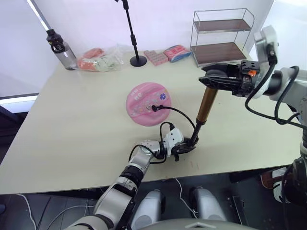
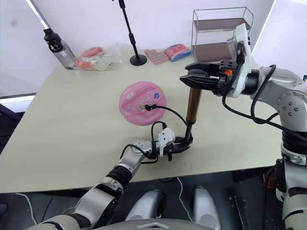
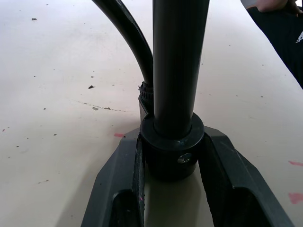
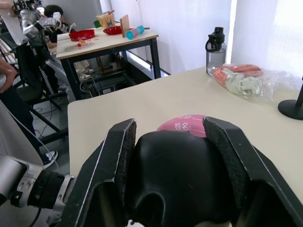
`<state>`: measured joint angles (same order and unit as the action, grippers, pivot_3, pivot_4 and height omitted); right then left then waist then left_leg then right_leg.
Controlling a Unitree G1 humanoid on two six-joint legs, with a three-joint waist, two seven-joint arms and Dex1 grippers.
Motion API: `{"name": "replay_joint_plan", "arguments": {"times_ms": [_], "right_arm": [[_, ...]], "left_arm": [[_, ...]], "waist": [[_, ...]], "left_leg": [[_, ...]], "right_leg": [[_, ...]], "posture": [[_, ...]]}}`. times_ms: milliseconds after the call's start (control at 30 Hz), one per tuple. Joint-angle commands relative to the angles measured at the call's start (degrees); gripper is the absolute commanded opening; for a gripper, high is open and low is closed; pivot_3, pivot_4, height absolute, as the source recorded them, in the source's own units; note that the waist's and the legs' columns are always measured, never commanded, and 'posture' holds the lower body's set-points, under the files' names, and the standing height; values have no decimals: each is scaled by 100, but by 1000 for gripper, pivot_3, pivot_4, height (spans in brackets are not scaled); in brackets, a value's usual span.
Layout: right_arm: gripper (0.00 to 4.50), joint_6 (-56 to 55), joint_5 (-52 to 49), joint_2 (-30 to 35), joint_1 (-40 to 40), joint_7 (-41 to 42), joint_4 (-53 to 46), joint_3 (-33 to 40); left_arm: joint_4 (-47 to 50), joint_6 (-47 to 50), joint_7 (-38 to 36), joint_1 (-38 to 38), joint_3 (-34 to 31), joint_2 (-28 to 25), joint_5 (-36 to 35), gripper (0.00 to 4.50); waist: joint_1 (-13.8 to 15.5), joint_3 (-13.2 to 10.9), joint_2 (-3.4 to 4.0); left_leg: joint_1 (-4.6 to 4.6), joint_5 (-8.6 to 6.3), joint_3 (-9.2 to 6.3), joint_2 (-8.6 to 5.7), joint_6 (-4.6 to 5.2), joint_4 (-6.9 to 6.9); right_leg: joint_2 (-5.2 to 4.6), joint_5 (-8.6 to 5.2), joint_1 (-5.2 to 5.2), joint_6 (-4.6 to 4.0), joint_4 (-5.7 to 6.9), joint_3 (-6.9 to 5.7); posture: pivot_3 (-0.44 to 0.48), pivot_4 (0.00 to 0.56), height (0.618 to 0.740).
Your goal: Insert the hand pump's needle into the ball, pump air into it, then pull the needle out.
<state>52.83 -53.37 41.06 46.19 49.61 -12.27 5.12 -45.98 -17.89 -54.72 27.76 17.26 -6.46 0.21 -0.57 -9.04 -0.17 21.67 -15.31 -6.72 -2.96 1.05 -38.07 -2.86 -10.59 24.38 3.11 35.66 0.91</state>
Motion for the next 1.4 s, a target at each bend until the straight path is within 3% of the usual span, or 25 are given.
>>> {"name": "replay_joint_plan", "arguments": {"times_ms": [33, 300, 600, 767, 900, 1400], "right_arm": [[1767, -839, 660, -63, -494, 153, -419, -171], [1767, -1689, 1614, -338, -1590, 337, -243, -958], [1767, -2950, 2787, -1048, -2503, 287, 619, -1789], [1767, -3437, 3118, -1289, -2748, 216, 813, -1829], [1767, -3332, 2899, -1260, -2621, 293, 500, -1600], [1767, -1283, 930, -348, -646, 299, -448, -55]], "left_arm": [[-454, 313, -2, -363, 148, -175, 275, 1107], [-388, 322, 5, -417, 173, -212, 273, 1107], [-314, 345, 0, -462, 161, -236, 263, 1107], [-285, 385, 0, -474, 151, -239, 257, 1107], [-287, 399, -4, -479, 155, -238, 264, 1107], [-377, 402, -37, -435, 182, -221, 280, 1107]], "waist": [[8, 7, 0], [-38, 32, -24], [-36, 105, -41], [-42, 118, -42], [-40, 119, -45], [-11, 55, -27]], "left_leg": [[4, 0, 0, -1, 0, -1], [-98, -3, 12, 15, 0, 28], [-121, -2, 15, 14, 0, 68], [-131, -2, 18, 16, -1, 79], [-132, -2, 15, 17, -1, 79], [-92, -2, -2, 5, 0, 78]], "right_leg": [[-1, 0, 3, 0, 0, 0], [1, -24, -75, -1, -1, 1], [4, -23, -75, 19, -3, 6], [6, -26, -80, 17, -4, 10], [7, -27, -81, 17, -4, 7], [-8, -27, -57, 18, -22, -10]], "posture": [[0, 150, 740], [0, 150, 740], [0, 150, 740], [0, 150, 740], [0, 150, 740], [0, 150, 740]]}}
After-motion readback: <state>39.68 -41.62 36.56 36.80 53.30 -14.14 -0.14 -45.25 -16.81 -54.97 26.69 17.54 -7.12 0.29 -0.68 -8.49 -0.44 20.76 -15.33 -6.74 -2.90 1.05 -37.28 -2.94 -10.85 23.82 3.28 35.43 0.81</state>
